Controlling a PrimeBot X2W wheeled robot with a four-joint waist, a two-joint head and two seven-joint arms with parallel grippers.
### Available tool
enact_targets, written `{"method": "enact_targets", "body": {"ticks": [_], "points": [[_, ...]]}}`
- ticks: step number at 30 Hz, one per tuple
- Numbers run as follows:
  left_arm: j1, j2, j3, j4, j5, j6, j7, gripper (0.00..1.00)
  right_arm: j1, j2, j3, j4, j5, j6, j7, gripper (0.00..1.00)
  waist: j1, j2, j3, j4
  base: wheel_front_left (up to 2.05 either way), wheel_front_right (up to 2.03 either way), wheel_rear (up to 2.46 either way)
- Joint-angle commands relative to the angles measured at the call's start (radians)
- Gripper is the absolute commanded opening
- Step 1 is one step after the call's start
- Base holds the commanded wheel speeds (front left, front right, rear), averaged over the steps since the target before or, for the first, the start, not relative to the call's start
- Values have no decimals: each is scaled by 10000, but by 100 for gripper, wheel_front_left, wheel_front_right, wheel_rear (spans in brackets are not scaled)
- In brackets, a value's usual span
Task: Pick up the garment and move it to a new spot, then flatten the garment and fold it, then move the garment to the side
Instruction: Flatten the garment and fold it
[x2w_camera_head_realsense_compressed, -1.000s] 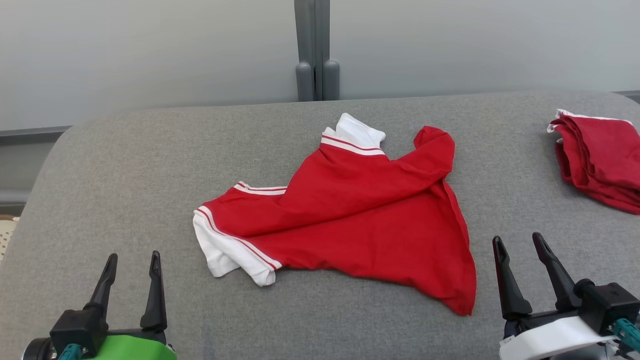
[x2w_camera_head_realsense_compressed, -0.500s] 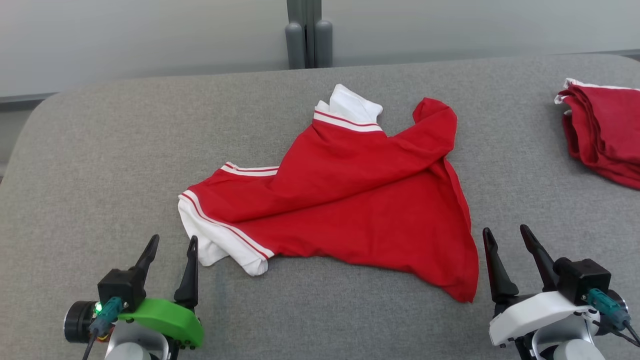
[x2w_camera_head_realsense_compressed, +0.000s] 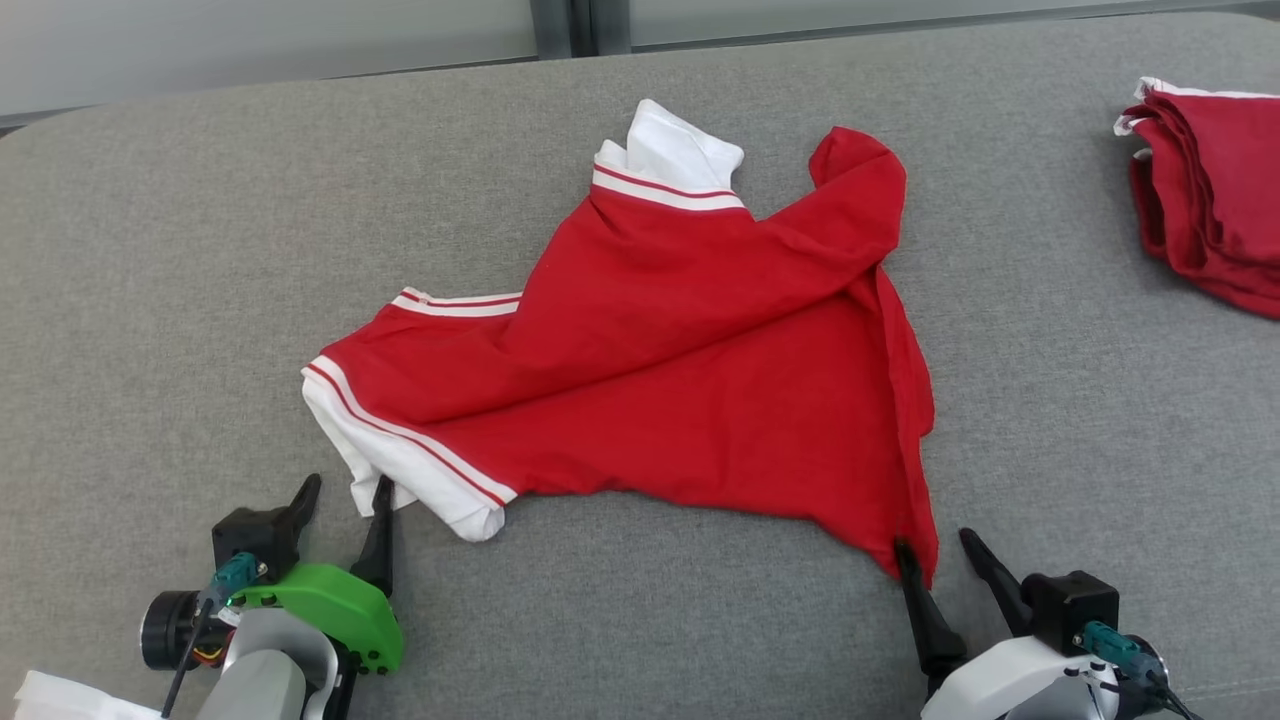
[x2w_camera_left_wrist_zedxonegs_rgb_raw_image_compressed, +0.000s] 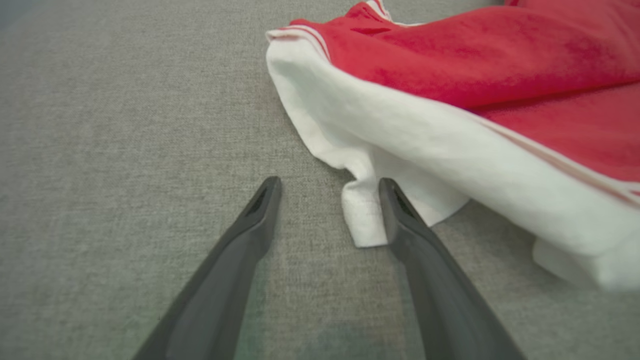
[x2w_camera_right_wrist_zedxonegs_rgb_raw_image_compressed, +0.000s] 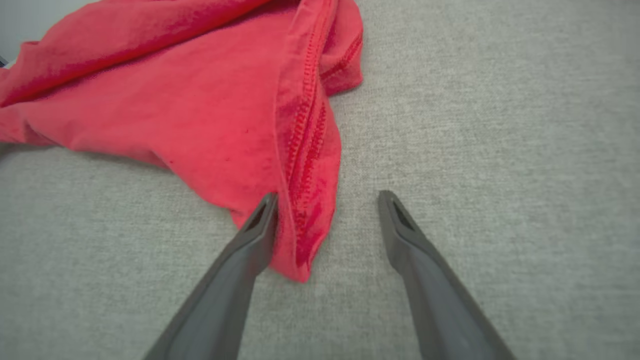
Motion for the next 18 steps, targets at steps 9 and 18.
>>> {"method": "enact_targets", "body": {"ticks": [9, 18], "points": [[-142, -412, 89, 745, -111, -280, -2, 40, -211, 104, 565, 738, 617, -6, -195, 100, -1, 0, 6, -91, 0, 0, 0], [105, -603, 131, 36, -216, -475, -17, 0, -565, 107, 1006, 551, 1073, -6, -325, 0, -1, 0, -117, -56, 0, 0, 0]]}}
